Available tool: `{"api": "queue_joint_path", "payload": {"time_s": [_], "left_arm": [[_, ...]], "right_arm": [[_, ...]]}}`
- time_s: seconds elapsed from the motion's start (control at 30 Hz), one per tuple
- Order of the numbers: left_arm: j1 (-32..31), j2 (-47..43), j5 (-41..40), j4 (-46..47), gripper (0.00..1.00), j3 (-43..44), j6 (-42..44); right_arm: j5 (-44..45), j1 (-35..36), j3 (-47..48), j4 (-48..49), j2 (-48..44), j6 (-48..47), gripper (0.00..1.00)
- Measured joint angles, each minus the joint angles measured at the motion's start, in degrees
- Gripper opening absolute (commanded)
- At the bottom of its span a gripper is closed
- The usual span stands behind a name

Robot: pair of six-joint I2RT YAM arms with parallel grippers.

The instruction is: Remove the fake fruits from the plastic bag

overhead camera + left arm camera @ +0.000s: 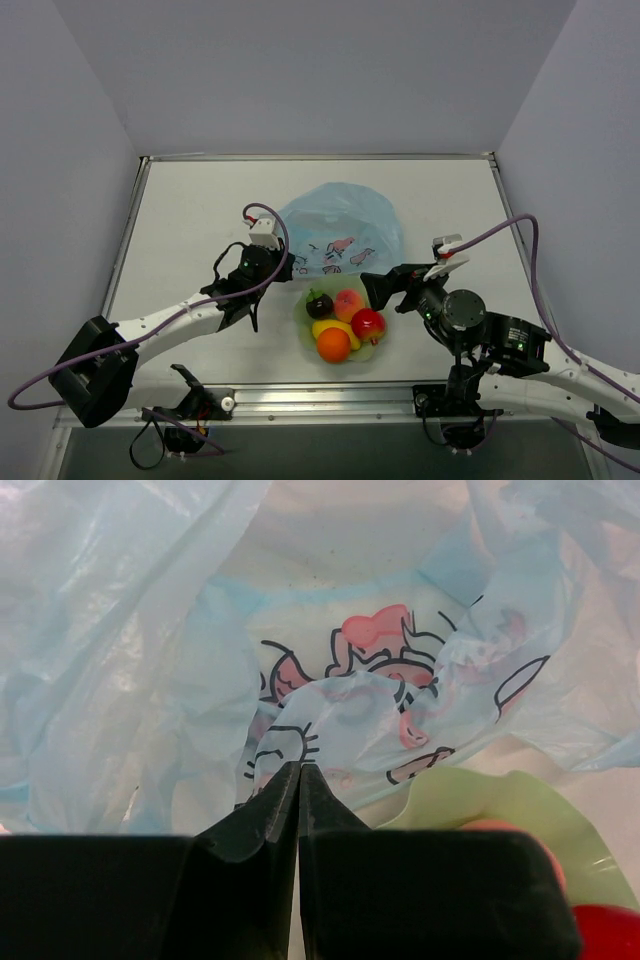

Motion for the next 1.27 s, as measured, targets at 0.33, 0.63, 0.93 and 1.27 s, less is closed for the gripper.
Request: {"api": "queue_joint_path", "payload": {"time_s": [0.33,0.63,0.93,1.27], "left_arm": [[0.0,-0.5,-0.7,-4.2,0.15,1.2,0.0],[-1.1,-13.1,2.4,-17.2,0.94,10.7,-0.5],[-1.8,-31.3,5.1,-31.6,0.94,24.4,0.0],[-1.8,-42.0,0.7,-50.3,0.94,27.0,5.3]], "right_arm": [[-0.4,0.0,-2.4,-0.3,-1.9,0.0,0.99],[3.2,0.0,-0.3,-1.2,-3.7,-0.5,0.96],[9.2,0.0,8.0,-0.7,-12.7,-1.4,1.00],[14.8,0.0,6.9,-2.6,-14.3,-0.4,1.00]]}}
